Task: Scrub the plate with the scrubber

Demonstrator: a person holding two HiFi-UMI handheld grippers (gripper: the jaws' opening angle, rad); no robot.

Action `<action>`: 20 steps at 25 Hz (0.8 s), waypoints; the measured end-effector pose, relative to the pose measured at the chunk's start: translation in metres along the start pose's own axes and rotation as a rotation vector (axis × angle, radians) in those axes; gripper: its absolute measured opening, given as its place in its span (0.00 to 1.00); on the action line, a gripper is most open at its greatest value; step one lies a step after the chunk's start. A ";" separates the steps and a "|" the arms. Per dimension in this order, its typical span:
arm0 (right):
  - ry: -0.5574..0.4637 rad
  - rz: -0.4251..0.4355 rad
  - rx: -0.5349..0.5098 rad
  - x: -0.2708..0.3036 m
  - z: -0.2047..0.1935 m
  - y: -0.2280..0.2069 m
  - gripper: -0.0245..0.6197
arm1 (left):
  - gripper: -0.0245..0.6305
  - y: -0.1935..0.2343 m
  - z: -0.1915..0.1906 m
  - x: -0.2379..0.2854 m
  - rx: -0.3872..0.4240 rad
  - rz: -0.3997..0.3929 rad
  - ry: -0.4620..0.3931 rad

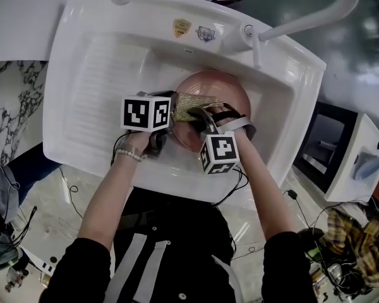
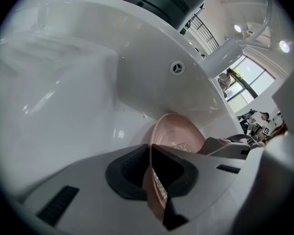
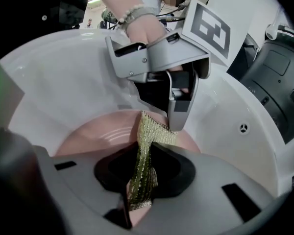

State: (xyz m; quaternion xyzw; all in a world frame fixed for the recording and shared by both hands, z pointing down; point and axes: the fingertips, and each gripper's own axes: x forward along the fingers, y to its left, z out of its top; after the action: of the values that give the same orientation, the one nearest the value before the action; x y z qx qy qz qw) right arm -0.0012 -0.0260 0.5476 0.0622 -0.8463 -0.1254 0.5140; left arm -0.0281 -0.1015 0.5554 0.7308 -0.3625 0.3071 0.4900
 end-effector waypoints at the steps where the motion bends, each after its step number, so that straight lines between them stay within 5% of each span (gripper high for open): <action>1: -0.019 0.018 0.010 -0.001 0.003 0.004 0.16 | 0.06 0.000 0.000 0.000 0.000 0.000 0.000; 20: -0.189 0.384 0.158 -0.047 0.019 0.071 0.16 | 0.06 -0.001 0.000 -0.002 0.045 0.014 -0.002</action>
State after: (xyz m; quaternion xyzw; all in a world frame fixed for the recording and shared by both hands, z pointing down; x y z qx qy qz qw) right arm 0.0060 0.0559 0.5184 -0.0721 -0.8942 0.0363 0.4403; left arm -0.0285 -0.1007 0.5529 0.7393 -0.3611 0.3180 0.4711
